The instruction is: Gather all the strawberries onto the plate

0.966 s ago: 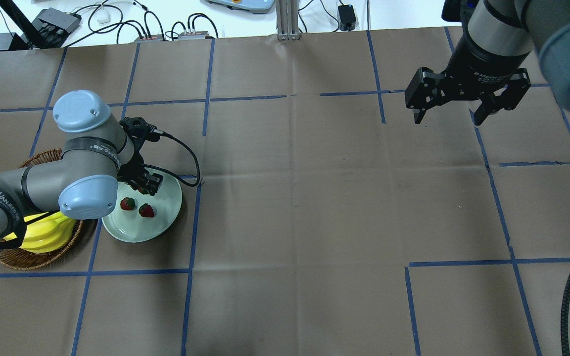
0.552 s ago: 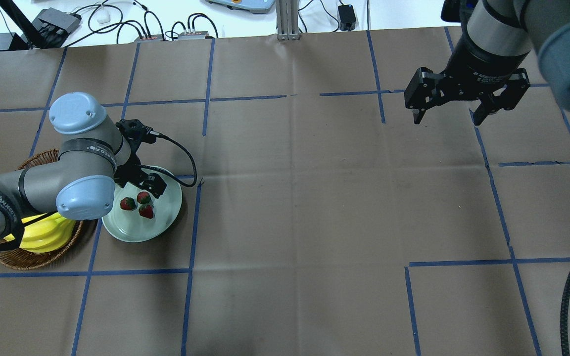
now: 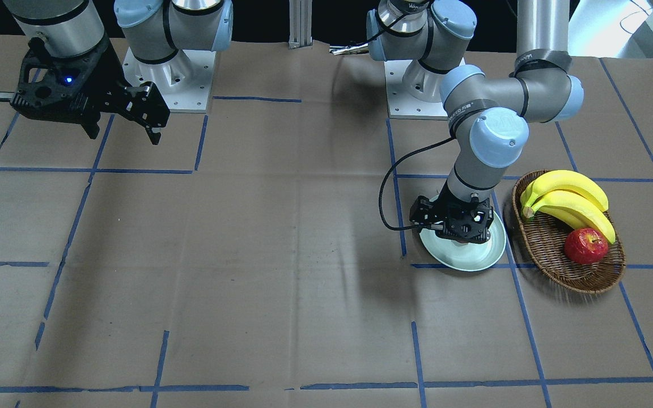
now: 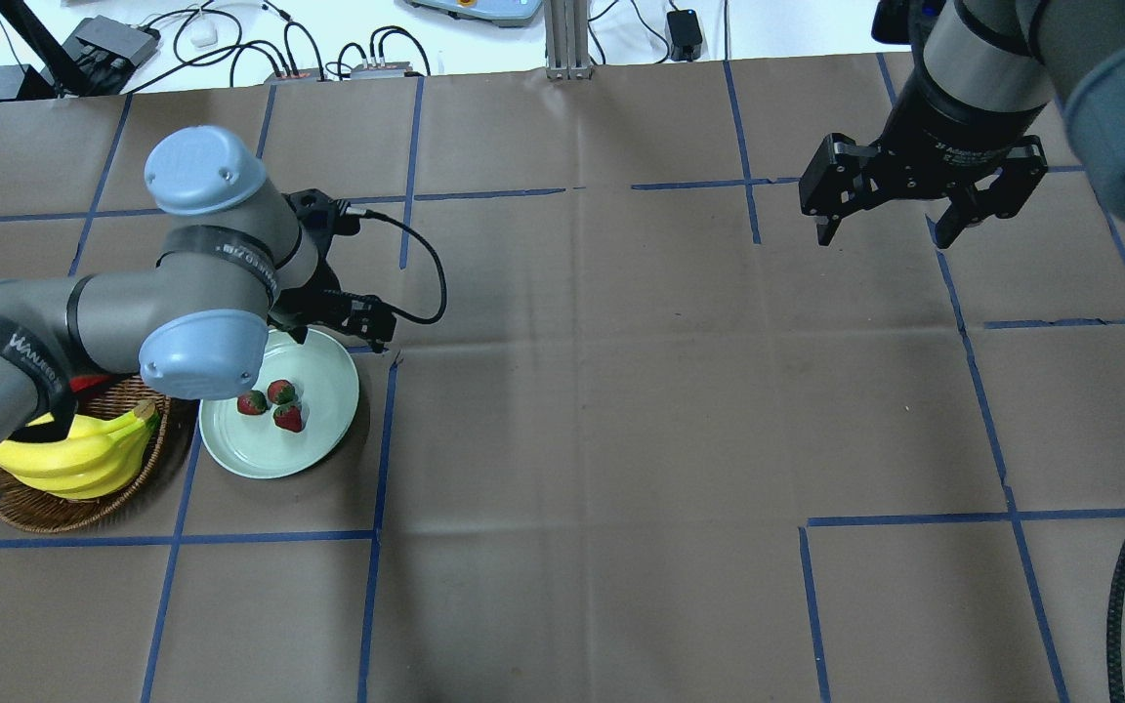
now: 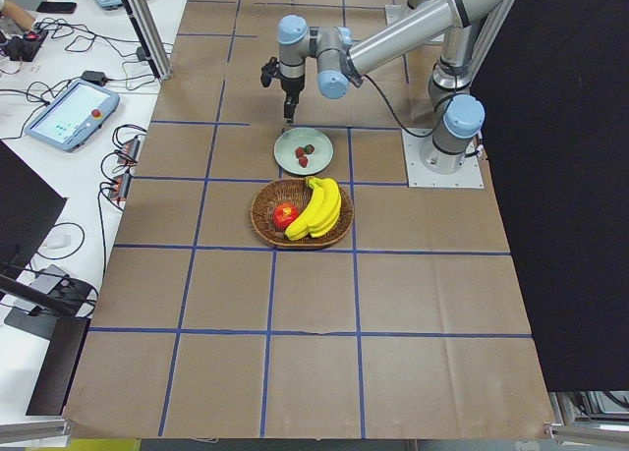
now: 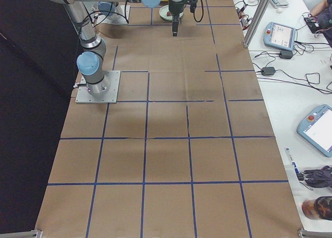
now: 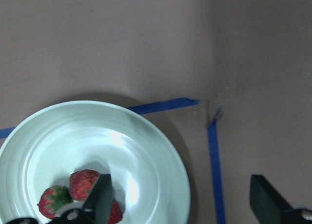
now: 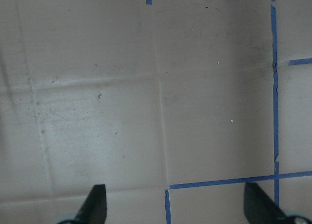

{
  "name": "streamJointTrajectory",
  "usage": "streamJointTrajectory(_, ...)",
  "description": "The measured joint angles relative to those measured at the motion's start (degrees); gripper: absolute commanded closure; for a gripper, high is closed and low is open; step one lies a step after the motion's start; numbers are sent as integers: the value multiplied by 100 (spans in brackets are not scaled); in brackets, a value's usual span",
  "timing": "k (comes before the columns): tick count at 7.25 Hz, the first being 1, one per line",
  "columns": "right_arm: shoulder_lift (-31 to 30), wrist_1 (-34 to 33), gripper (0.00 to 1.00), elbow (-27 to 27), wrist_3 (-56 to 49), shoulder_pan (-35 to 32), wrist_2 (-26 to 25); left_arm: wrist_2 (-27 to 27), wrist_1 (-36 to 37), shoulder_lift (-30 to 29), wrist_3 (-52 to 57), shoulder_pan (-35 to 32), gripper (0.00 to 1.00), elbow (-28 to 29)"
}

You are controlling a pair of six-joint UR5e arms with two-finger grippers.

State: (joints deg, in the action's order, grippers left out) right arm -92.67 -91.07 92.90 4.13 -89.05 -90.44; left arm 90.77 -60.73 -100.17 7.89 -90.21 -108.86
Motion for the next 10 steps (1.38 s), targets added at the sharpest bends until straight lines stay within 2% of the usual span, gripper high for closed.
streamJointTrajectory(3,-4,-7,0,-2,6,-7,0,-59,-2594,420,-1086,-701,1,1923)
streamJointTrajectory(5,-2,-7,0,-7,7,-7,0,-224,-3631,563,-1227,-788,1,2704)
streamJointTrajectory(7,-3,-7,0,-6,3,-7,0,-272,-4121,513,-1449,-669,1,2993)
streamJointTrajectory(10,1,-10,0,-8,1,-7,0,-221,-4240,511,-1520,-253,1,2981)
